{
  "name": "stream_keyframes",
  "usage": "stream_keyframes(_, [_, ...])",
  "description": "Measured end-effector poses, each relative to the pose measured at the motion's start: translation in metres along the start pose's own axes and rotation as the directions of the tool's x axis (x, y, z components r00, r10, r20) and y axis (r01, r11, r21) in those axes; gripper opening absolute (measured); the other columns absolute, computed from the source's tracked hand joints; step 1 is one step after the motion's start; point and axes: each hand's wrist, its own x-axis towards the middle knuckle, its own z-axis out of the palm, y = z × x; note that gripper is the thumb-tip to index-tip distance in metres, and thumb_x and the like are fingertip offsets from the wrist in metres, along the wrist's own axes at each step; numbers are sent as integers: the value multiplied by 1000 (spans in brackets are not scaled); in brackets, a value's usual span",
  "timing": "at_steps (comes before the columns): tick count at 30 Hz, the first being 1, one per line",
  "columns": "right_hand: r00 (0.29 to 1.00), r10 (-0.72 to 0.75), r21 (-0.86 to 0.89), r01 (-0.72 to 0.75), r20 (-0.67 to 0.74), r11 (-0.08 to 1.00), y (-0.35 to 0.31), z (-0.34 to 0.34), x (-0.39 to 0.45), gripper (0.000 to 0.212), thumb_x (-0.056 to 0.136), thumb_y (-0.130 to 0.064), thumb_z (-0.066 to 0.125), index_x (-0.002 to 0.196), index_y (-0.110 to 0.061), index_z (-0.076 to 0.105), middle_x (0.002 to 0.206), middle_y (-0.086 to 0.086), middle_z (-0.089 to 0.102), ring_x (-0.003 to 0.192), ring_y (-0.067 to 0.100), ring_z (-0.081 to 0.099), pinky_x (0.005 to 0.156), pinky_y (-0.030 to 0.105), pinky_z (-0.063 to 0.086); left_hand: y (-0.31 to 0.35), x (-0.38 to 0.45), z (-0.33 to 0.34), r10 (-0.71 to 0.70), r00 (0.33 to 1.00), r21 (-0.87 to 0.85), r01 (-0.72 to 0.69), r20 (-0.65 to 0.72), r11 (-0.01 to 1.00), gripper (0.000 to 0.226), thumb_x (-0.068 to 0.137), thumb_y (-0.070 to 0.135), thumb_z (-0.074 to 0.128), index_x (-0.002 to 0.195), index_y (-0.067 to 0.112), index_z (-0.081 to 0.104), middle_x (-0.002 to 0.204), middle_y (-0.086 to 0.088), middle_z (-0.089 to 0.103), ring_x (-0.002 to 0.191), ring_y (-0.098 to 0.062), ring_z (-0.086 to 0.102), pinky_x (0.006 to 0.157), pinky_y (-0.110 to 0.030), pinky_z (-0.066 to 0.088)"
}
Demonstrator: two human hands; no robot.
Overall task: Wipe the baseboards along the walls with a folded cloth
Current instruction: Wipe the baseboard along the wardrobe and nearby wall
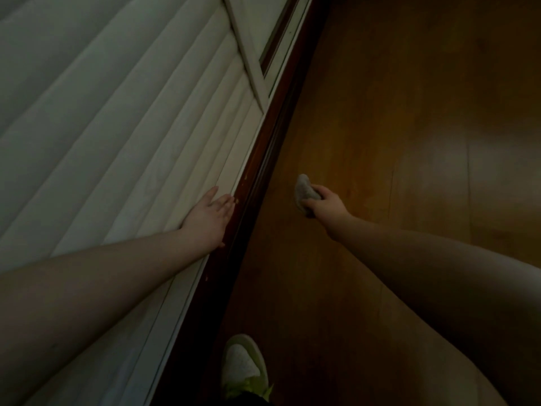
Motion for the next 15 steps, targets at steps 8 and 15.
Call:
stream_keyframes(8, [999,-29,57,30,-14,998,-8,-16,-3,54,93,-13,64,143,-23,46,130,6,54,96,15,61,61,19,52,-24,14,-27,119,993,-47,-120,-21,992,67,97,57,45,145,11,44,148,-10,47,139,-25,39,121,-55,2])
stream_keyframes(15, [999,-13,94,16,-33,995,-3,-30,7,51,94,-16,63,141,-27,47,121,1,55,95,14,60,57,17,51,-65,69,-63,8,959,-207,-70,-282,976,52,98,45,47,143,18,43,141,-9,51,134,-26,42,120,-48,12])
